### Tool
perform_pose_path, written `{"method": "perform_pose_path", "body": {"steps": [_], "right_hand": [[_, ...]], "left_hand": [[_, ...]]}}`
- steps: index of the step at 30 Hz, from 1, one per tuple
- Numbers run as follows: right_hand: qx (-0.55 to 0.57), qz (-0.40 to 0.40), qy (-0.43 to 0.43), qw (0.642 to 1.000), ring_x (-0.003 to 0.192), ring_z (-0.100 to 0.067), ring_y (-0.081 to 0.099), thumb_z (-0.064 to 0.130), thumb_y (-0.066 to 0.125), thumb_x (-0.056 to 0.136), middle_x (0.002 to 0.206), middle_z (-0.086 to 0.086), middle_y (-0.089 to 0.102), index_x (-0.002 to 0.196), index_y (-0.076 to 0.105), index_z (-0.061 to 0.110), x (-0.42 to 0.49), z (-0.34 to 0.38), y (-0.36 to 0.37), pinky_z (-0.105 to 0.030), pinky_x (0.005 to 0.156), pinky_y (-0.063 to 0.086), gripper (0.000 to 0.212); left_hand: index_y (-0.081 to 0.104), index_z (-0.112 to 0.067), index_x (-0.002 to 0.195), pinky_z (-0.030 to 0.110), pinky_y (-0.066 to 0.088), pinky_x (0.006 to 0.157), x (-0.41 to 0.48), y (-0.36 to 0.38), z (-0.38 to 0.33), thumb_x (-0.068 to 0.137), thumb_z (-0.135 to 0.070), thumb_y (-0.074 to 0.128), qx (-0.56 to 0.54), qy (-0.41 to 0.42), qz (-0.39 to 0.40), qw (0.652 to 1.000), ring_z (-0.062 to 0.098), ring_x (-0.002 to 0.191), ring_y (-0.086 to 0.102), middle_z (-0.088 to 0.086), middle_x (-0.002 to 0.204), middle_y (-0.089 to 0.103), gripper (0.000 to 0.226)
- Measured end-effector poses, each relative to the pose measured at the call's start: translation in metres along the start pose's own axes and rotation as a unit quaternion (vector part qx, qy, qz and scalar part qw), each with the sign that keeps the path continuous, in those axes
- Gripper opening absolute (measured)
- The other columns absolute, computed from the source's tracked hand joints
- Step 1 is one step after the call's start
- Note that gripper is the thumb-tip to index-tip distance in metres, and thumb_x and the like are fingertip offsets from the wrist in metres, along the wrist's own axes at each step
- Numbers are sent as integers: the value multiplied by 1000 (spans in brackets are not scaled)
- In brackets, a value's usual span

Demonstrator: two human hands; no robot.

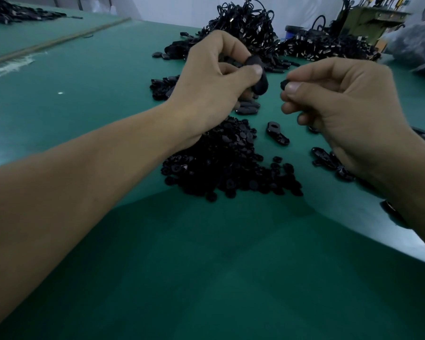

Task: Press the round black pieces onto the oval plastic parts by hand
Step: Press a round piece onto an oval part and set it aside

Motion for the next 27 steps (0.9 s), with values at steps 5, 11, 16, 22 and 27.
{"method": "perform_pose_path", "body": {"steps": [5,11,16,22,27], "right_hand": [[-15,-12,2,1000,70,-13,71,6,72,87,77,-5,75,86,71,17,0,0,0,-19,57,50,12],[-63,-27,-29,997,66,-10,70,6,72,88,76,-4,74,85,71,19,-2,3,2,-17,55,49,14],[-87,-24,-45,995,61,-5,68,5,71,89,71,3,71,85,71,19,-5,7,5,-14,54,49,15],[-103,-20,-47,993,60,-5,68,5,72,89,68,5,71,85,71,20,-6,8,6,-14,54,48,15],[-116,-13,-48,992,62,-6,69,6,73,89,72,2,72,87,70,18,-7,8,7,-12,54,48,12]], "left_hand": [[51,-10,89,31,61,68,0,0,1,93,-5,68,-64,-14,-20,998,26,73,76,24,100,66,19],[61,-6,108,30,62,70,-2,3,-2,89,2,72,-41,-12,17,999,23,75,76,12,82,70,24],[69,-4,97,28,61,70,-8,9,-6,86,6,71,-34,0,52,998,24,75,76,17,80,72,15],[68,-3,91,37,63,75,-8,8,-6,82,10,74,-39,13,53,998,29,77,75,24,81,70,17],[70,-5,88,37,63,76,-7,9,-4,78,10,77,-22,27,50,998,37,81,74,25,84,71,19]]}}
Point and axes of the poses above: each hand's wrist, its own x-axis towards the middle knuckle, its own y-axis out of the palm, z = x × y, the point moved 1 cm from there along x, towards the middle knuckle
